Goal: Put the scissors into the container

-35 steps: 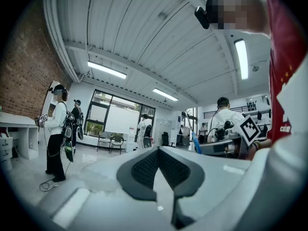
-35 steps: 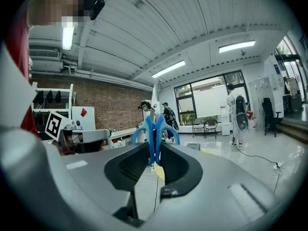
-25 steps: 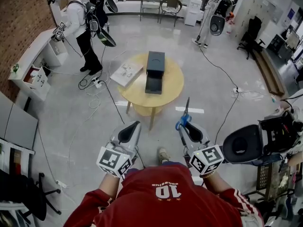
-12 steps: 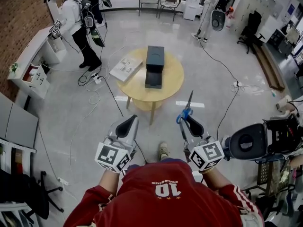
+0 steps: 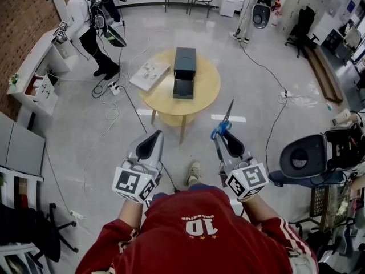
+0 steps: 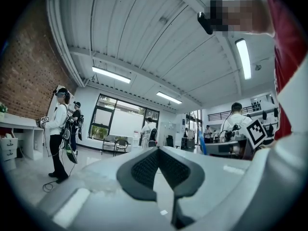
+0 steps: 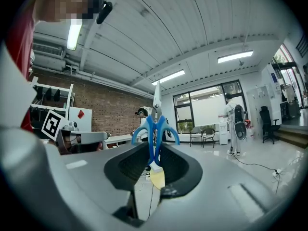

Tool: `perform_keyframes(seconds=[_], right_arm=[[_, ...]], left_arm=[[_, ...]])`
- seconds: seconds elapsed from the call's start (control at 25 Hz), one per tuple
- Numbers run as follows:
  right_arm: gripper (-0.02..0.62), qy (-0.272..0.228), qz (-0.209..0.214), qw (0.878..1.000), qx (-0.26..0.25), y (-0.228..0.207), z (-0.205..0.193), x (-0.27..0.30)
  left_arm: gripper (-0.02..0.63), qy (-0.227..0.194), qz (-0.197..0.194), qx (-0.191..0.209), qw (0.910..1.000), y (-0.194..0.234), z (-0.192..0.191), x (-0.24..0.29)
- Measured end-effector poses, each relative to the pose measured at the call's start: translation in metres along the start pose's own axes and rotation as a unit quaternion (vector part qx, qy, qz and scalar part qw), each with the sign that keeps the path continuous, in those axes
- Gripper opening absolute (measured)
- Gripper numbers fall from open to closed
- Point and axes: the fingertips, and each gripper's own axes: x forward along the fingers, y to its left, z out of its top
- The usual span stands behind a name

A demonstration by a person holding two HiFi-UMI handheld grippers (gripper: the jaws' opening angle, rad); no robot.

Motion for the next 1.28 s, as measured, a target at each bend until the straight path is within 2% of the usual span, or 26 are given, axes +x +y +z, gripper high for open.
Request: perform_keyframes(seconds=[0.32,0.56,1.0,1.28], right_arm=[[0.080,0.001,0.008,1.000,-0.002,-0.019,-0.002,0.023],[0.080,0.013,0.031,0.999,0.003,-0.029,-0.015,0.072],[0.080,0.022,0.042,0.999,0.023,-0.106,-0.012,0.169],[0.080,0.044,0.078,0.996,0.026,-0.134,-0.022,0.225]], left_arm=[[0.003,-0.003,0.027,0.011,0.9996,0.014,-0.003,0.018],[0.003,0.008,0.044,0.008,0.9990,0.053,-0.010,0.043],[0.003,0.031,0.040,0.012,0.9987,0.104,-0.008,0.152],[0.003,0.041,0.057,0.001,0.9975,0.132,-0.013,0.214]])
